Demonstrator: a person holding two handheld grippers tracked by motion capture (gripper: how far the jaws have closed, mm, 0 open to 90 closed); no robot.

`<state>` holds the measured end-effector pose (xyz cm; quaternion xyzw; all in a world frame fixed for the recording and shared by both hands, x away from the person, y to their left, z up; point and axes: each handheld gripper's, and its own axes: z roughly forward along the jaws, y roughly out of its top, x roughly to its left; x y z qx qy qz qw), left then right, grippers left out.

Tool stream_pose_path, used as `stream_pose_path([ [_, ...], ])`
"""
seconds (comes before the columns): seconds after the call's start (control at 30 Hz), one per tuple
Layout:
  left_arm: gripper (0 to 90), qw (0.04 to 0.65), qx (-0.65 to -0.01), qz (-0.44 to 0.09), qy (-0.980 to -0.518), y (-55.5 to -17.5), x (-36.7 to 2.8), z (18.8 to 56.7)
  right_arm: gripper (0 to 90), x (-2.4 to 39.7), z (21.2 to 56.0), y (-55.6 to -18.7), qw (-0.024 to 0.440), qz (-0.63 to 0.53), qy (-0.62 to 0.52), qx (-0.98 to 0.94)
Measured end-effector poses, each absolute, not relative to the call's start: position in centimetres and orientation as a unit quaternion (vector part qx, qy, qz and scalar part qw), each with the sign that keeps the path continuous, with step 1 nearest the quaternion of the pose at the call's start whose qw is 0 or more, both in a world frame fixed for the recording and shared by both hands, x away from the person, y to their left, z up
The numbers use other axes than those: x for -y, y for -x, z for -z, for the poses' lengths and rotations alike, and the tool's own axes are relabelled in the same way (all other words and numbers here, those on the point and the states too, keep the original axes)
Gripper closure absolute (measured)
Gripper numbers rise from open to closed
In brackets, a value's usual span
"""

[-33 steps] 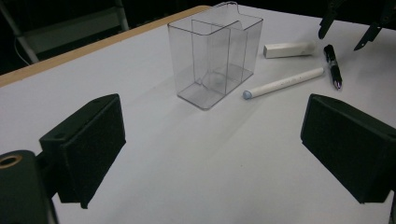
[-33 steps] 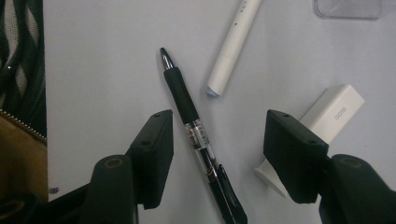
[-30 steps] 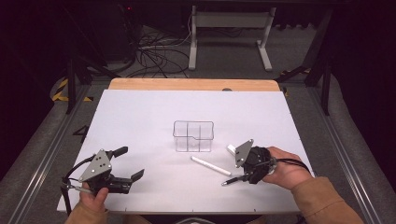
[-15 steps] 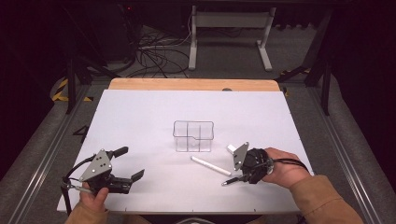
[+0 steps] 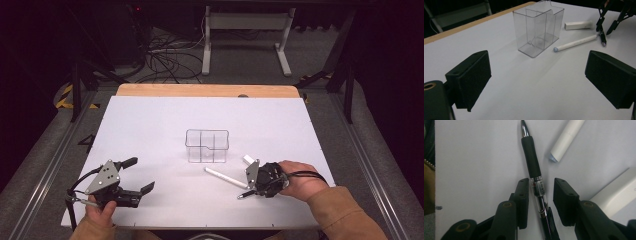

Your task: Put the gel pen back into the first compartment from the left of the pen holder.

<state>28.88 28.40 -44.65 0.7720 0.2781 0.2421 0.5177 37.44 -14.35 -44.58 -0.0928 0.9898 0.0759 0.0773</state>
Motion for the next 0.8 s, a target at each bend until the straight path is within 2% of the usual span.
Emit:
stream_pose_path([
  [0.43, 7.3, 0.517, -0.277, -0.243, -0.772, -28.91, -28.36, 44.69, 77.9, 14.01, 45.28, -37.06, 0.079, -0.054, 0.136, -0.986],
  [0.8, 7.3, 0.519, -0.28, -0.243, -0.77, -28.92, -28.38, 44.72, 79.2, 14.16, 45.19, -36.71, 0.087, -0.056, 0.154, -0.983],
])
